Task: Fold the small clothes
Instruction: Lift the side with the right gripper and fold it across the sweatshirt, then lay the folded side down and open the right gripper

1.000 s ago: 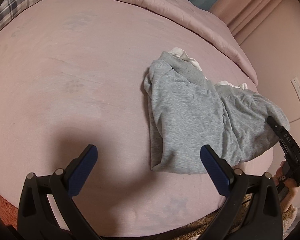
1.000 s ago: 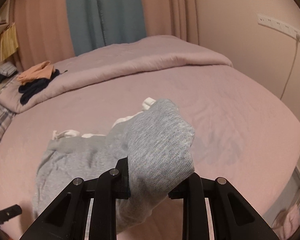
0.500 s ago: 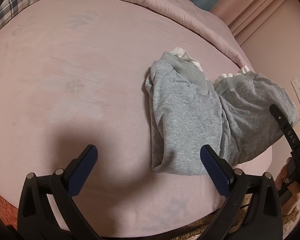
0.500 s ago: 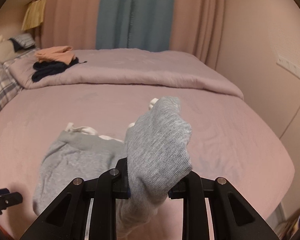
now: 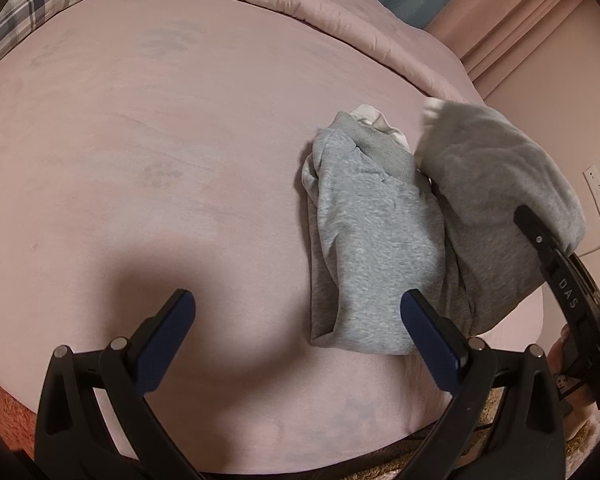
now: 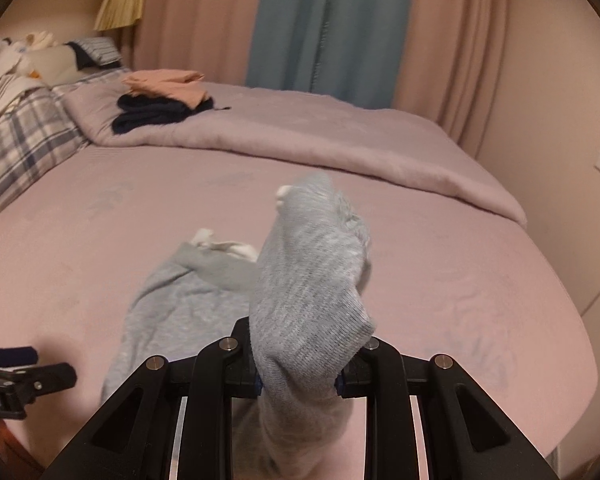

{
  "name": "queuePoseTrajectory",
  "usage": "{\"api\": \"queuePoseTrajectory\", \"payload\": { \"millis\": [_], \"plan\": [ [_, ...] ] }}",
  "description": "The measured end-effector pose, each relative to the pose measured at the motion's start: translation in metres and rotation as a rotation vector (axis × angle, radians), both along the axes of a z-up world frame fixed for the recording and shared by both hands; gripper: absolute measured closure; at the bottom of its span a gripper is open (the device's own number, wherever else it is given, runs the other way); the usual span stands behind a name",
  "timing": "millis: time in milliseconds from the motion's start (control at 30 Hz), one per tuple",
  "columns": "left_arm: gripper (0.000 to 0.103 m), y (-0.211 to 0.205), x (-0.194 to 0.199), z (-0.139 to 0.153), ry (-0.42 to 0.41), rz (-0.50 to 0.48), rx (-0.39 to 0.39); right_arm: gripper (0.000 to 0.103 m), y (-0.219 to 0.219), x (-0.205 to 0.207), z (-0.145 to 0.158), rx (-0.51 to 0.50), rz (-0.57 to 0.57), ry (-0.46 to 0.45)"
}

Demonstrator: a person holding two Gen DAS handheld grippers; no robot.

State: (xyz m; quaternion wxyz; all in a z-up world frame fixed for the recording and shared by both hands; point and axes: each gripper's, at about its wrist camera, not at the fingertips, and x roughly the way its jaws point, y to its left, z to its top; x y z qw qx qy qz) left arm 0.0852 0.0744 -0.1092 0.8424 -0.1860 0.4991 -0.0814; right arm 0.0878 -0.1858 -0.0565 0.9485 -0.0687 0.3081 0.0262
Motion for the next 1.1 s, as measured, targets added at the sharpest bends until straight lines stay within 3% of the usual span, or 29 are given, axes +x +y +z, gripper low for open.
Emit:
{"api": "queuePoseTrajectory", "payload": {
  "millis": [1100],
  "plan": [
    [0.001, 0.007, 0.004, 0.001, 0.012, 0.063, -0.024, 0.078, 0.059, -0.017, -0.024, 0.029, 0.264, 0.163]
  ]
}}
